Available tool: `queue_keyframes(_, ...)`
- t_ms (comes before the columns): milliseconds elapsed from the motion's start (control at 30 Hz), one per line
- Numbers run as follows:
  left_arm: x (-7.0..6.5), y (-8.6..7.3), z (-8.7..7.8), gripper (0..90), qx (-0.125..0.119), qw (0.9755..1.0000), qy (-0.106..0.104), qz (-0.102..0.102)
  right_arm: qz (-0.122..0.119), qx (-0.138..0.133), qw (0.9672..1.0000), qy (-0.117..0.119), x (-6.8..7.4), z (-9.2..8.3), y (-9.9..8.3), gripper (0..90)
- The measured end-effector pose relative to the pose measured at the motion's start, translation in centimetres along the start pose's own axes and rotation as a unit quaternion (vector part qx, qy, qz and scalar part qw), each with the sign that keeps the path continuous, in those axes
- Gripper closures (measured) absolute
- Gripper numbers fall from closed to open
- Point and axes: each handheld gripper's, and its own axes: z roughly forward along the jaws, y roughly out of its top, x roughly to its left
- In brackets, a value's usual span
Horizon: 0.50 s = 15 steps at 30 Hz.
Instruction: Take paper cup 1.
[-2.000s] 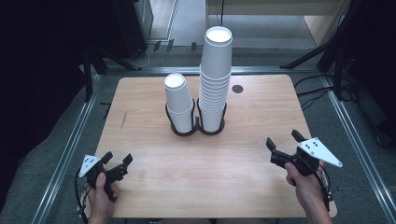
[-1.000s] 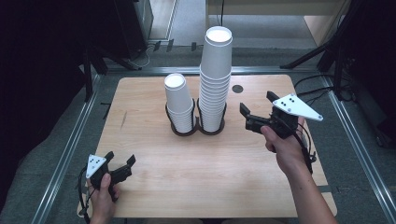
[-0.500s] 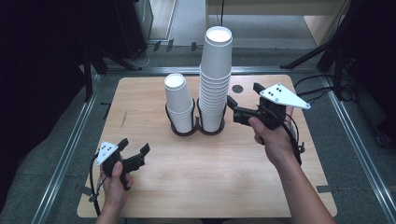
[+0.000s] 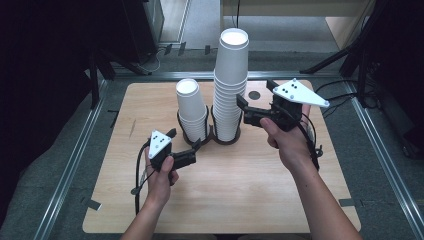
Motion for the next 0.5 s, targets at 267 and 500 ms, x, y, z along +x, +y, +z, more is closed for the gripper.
queue_keyframes(267, -2.1, 2.0, 1.8, 8.3, -0.006, 0.9996, -0.013, 0.026, -0.004, 0.004, 0.9998, 0.02, 0.2, 0.8, 0.5, 4.0)
queue_keyframes(500, -3.9, 3.6, 3.5, 8.3, -0.013, 0.9989, -0.017, 0.043, 0.003, -0.004, 0.9999, 0.009, 0.4, 1.6, 1.4, 3.6)
